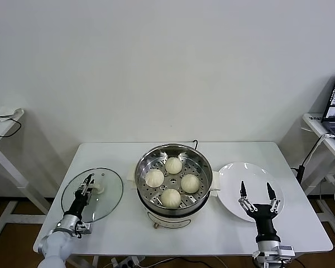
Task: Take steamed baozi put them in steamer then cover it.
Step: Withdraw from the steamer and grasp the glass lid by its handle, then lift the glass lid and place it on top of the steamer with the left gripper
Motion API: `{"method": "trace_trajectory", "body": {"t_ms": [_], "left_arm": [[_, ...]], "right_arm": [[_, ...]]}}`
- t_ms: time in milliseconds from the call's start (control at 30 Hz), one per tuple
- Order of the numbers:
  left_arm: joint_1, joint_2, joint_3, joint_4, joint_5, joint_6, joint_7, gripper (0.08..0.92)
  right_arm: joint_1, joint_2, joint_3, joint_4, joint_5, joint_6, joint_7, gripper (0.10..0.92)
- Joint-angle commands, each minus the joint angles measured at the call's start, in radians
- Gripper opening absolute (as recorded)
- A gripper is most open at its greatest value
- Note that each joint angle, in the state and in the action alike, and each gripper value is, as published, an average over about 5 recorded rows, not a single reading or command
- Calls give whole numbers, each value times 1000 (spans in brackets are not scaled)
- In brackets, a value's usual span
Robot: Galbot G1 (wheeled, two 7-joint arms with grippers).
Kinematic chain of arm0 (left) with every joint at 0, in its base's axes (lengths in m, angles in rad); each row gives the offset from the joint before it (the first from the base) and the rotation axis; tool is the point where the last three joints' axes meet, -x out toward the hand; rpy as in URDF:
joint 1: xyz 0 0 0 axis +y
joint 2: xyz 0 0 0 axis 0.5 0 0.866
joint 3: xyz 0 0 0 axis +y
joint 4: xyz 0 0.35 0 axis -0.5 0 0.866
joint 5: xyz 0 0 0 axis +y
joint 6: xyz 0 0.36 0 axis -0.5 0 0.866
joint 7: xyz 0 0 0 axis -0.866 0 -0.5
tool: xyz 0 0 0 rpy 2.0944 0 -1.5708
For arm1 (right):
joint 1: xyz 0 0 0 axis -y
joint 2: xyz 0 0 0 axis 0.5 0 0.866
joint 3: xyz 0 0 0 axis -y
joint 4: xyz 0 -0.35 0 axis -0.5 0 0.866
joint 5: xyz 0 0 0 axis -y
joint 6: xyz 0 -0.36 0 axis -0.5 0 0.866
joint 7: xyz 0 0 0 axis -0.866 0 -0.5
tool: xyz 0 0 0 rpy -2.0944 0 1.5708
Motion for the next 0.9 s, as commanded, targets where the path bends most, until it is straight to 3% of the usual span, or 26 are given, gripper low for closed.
{"method": "trace_trajectory", "body": {"t_ms": [33, 233, 467, 900], "left_arm": [[5, -2, -2, -27, 0, 0, -14, 377], [32, -7, -7, -136, -5, 11, -16, 215], [104, 10, -31, -341, -39, 66, 15, 188], [346, 175, 41, -899, -347, 490, 340, 188]], "right_arm": [[1, 0, 0, 1, 0, 2, 1, 823], [6, -1, 0, -1, 1, 3, 1, 823], [15, -6, 3, -6, 5, 2, 1, 823], [46, -22, -1, -24, 25, -4, -4, 823]]}}
